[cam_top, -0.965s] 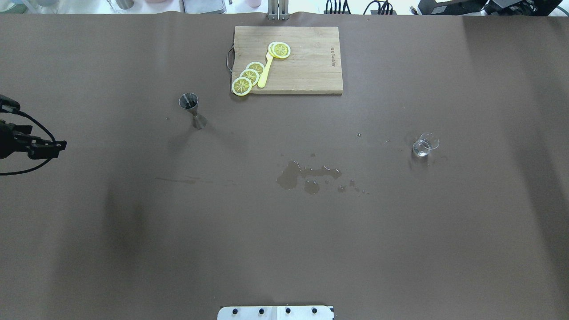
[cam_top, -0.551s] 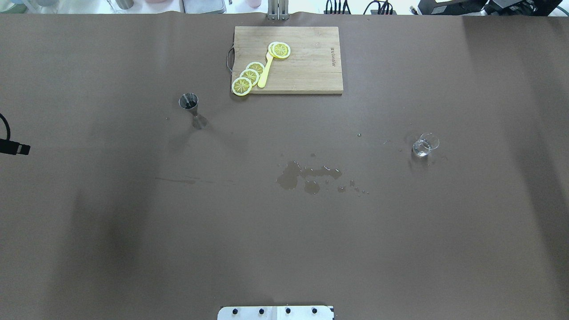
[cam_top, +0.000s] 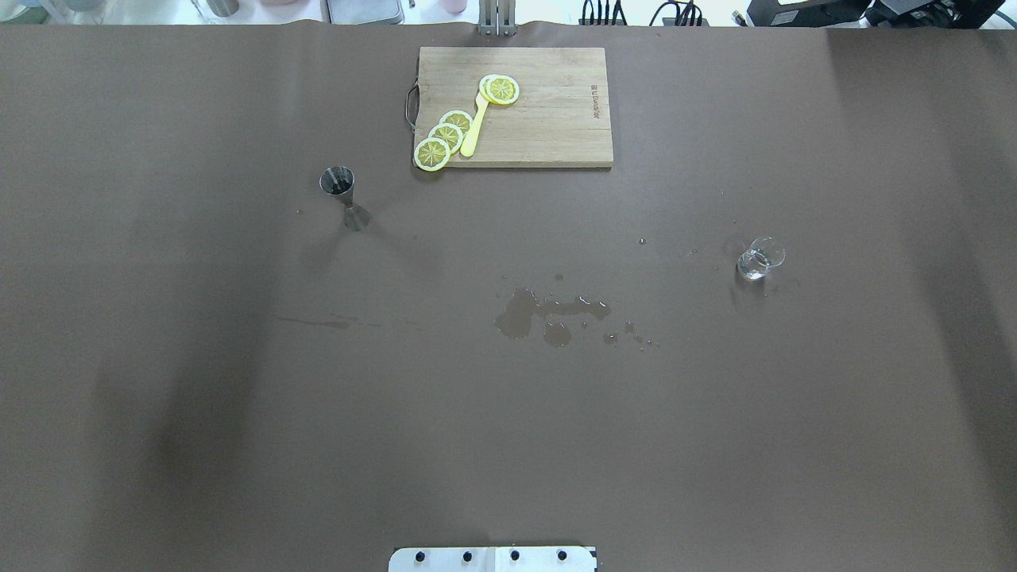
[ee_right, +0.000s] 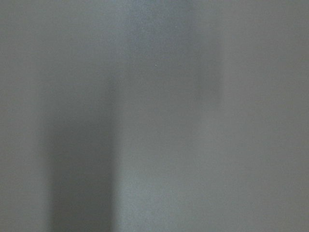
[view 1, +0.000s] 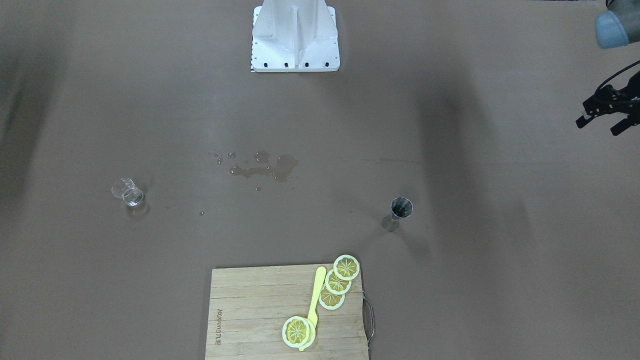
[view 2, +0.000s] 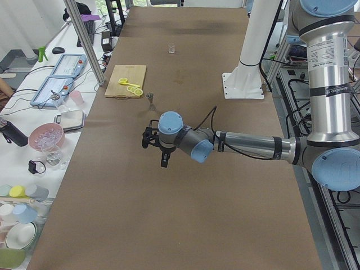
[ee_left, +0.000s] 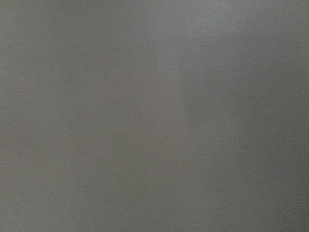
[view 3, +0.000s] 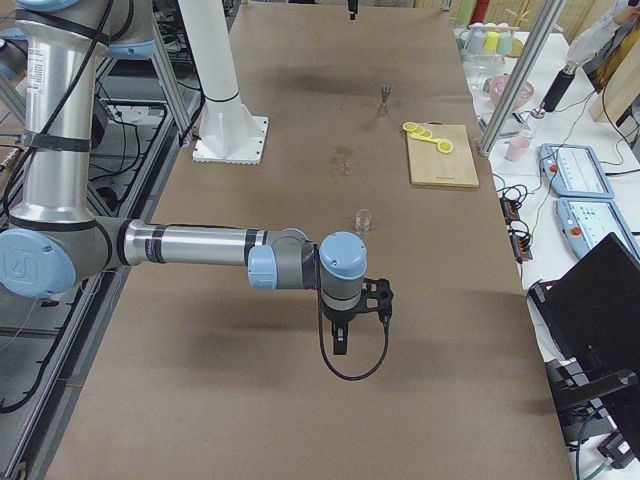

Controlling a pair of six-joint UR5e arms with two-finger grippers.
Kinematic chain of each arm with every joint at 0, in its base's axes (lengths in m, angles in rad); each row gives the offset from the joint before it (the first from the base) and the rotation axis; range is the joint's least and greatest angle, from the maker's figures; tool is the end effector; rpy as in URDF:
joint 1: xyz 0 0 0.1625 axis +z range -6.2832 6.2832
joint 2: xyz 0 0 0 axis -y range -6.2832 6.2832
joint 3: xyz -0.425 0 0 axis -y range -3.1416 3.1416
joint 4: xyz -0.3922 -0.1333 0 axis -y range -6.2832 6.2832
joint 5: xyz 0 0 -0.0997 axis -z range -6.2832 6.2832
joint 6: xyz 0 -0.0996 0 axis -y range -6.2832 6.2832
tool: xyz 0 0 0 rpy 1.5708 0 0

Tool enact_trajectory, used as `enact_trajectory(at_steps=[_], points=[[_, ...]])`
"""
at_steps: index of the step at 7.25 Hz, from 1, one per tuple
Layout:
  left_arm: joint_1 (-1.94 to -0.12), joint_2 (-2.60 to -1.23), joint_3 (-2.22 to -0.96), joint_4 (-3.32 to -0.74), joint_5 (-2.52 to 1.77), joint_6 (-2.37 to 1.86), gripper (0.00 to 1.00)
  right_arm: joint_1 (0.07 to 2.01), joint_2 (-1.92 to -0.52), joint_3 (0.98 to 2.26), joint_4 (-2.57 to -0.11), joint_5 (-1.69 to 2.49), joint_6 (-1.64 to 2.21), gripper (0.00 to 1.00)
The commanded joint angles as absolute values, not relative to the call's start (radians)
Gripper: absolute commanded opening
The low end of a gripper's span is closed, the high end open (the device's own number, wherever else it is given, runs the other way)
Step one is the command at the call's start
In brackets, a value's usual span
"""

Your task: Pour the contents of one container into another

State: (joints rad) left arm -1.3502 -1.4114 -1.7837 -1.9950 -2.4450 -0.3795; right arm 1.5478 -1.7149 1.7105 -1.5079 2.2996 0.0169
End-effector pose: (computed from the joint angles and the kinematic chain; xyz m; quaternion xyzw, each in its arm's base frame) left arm 0.0412 -0.4438 0.5721 0.0832 0.4563 0.0300 0.8854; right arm 0.0569 -0.4365 0.6532 0.0202 -0.3567 -0.0133 0.9339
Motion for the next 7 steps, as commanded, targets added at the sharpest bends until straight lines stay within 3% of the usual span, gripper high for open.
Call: enact_trajectory(at_steps=[1, 4, 7], points=[[-1.459, -1.414, -1.798, -1.716, -2.465, -0.136, 0.98, 1.548, -1.713, 1.712, -1.508, 2.298, 0.017, 1.0], [-1.569, -1.437, -1.766, -1.551, -2.36, 0.218, 0.98, 1.548, -1.713, 1.71, -1.508, 2.293, 0.017, 1.0], [-1.621, -1.434, -1.721, -1.525, -2.364, 0.232, 0.98, 1.548, -1.712, 1.707, -1.508, 2.292, 0.015, 1.0]])
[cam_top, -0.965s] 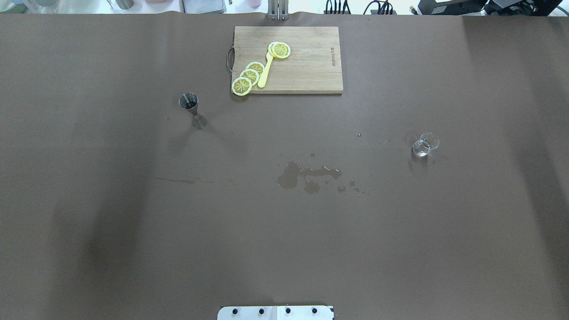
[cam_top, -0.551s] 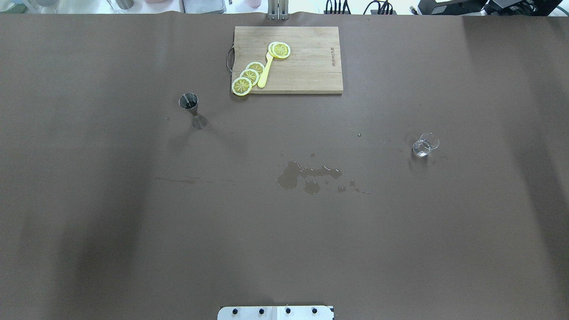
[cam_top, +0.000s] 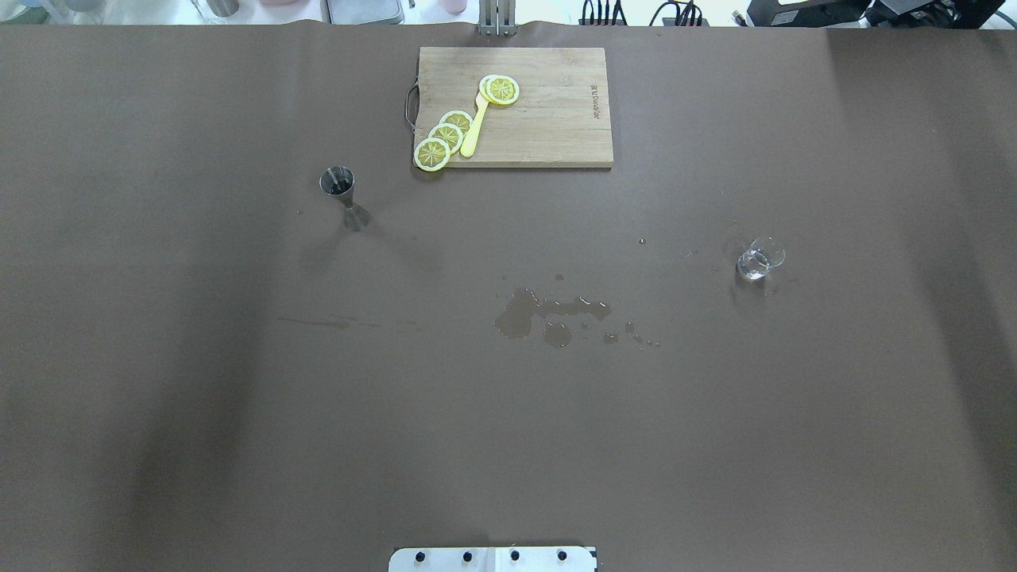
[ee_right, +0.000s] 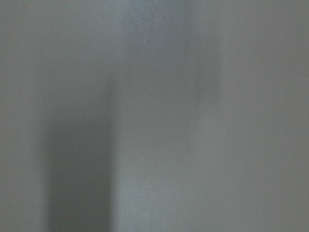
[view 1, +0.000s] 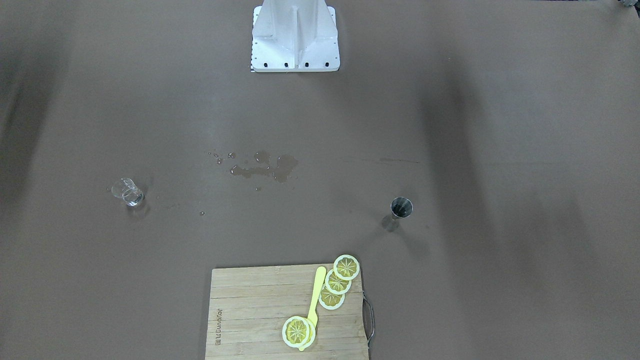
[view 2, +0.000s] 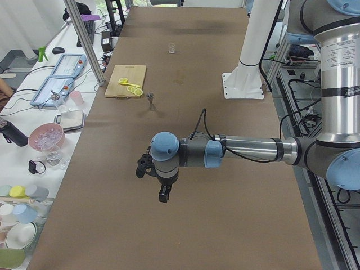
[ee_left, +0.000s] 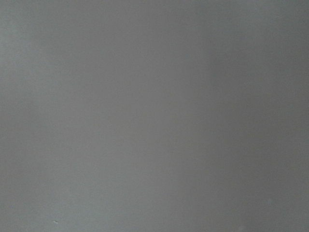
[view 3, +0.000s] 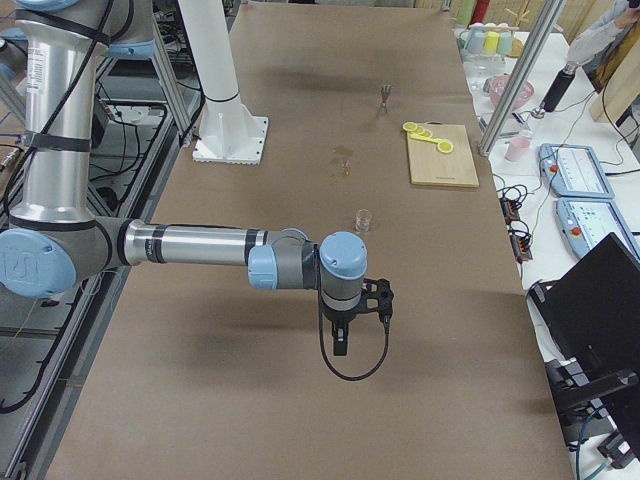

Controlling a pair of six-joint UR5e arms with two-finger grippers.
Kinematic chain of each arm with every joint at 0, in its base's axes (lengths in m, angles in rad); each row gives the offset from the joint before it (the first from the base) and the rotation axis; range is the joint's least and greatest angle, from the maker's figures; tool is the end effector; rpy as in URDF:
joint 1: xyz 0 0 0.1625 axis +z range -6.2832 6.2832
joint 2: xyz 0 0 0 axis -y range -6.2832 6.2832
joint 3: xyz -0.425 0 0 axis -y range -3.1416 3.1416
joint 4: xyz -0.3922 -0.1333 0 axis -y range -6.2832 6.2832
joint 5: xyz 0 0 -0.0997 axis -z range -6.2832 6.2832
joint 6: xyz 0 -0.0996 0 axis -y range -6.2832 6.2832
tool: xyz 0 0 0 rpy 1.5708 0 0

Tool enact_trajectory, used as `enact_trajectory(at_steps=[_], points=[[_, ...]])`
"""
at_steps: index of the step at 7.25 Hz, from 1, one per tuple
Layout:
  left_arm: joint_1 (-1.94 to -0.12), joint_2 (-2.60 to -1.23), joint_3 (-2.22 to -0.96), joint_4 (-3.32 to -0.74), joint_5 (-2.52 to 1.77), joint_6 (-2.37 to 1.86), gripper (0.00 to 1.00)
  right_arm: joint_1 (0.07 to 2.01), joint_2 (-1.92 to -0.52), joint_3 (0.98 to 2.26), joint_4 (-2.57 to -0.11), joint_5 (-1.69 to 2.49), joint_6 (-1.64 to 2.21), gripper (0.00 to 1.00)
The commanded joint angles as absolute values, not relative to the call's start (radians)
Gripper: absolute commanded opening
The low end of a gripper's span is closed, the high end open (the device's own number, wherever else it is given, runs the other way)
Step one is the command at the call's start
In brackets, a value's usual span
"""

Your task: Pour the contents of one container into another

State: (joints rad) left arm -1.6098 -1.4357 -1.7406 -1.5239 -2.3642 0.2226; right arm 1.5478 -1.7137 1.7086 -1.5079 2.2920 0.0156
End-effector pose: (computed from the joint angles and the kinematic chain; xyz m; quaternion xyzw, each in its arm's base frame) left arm -0.0792 -0.4308 0.6411 0.0448 0.3838 0.0822 0.9187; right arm 0.0575 -0.4370 0.6541 0.0202 -0.3531 -0.0137 0.9352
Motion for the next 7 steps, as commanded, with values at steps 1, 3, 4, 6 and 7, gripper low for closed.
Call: enact_trajectory(at_steps=[1, 3, 4, 6, 7], points=[[-1.621, -1.439, -1.712, -1.528, -2.362, 0.219, 0.98, 1.548, -1.71, 1.704, -1.508, 2.292, 0.017, 1.0], [-1.621, -1.448, -1.692, -1.557, -2.361, 0.221, 0.98, 1.548, -1.71, 1.704, -1.508, 2.292, 0.017, 1.0], [-1.621, -1.448, -1.69, -1.557, -2.359, 0.221, 0.98, 1.548, -1.71, 1.703, -1.508, 2.292, 0.017, 1.0], [-1.621, -1.447, -1.69, -1.559, -2.359, 0.221, 0.98, 1.548, -1.71, 1.703, -1.508, 2.292, 0.017, 1.0], [-1.621, -1.448, -1.692, -1.557, -2.361, 0.219, 0.98, 1.548, -1.71, 1.697, -1.508, 2.292, 0.015, 1.0]])
